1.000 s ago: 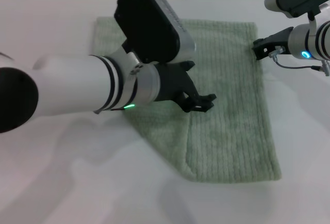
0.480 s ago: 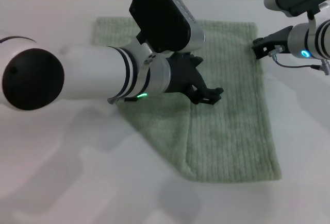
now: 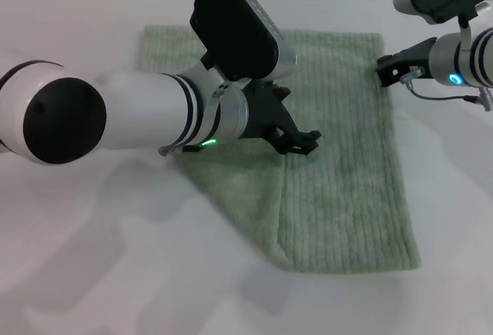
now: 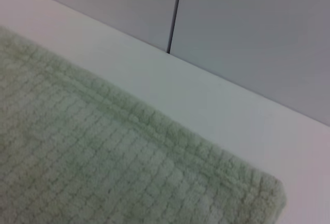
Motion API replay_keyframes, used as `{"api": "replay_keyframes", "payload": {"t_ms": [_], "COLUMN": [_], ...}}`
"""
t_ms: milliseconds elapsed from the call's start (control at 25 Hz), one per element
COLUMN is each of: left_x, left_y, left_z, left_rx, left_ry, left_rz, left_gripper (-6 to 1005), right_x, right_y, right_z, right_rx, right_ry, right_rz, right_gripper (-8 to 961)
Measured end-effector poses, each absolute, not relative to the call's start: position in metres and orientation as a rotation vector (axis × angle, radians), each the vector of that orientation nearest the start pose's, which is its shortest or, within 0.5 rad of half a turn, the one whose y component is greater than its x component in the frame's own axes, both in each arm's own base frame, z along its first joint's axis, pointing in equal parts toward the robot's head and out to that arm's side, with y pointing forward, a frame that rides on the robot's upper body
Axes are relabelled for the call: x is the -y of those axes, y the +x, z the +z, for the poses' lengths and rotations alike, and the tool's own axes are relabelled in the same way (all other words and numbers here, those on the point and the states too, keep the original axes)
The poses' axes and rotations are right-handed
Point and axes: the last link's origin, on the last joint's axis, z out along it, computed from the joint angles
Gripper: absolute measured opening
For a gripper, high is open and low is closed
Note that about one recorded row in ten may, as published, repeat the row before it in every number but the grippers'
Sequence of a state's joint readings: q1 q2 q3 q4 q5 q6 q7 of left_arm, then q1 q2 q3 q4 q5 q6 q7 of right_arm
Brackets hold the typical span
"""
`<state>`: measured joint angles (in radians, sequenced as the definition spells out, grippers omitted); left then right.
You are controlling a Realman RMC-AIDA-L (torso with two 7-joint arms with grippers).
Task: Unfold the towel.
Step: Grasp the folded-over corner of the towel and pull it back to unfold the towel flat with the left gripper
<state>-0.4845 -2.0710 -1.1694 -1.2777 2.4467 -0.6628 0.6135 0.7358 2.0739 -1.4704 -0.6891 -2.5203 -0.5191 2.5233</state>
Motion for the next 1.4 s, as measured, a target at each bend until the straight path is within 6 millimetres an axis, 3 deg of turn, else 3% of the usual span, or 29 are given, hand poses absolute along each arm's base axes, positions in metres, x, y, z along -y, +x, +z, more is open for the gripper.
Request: {"api": "replay_keyframes", "payload": {"t_ms": [480,800,1400], "left_x": [-0.354,-0.359,-0.371], "left_y": [-0.141,-0.147,-0.157], "left_z": [-0.109,-0.122,-0.123], "left_rx": [0.342,0.324,0.29], "left_ry": [-2.551,-2.575,-2.525], "left_rz": [-0.003,0.084,0.113], "left_gripper": [703,695,681], "right_x": [-0.444,-0.443,-0.443], "right_y": [0.233,0.234,0.234], "right_z": [-0.047,-0.047,-0.047], "right_rx": [-0.776,-0.776,-0.775], "right_ry": [-2.188,-2.189,-2.19], "right_rz": [-0.123,-0.126,-0.129], "right_gripper": [1,2,1]}}
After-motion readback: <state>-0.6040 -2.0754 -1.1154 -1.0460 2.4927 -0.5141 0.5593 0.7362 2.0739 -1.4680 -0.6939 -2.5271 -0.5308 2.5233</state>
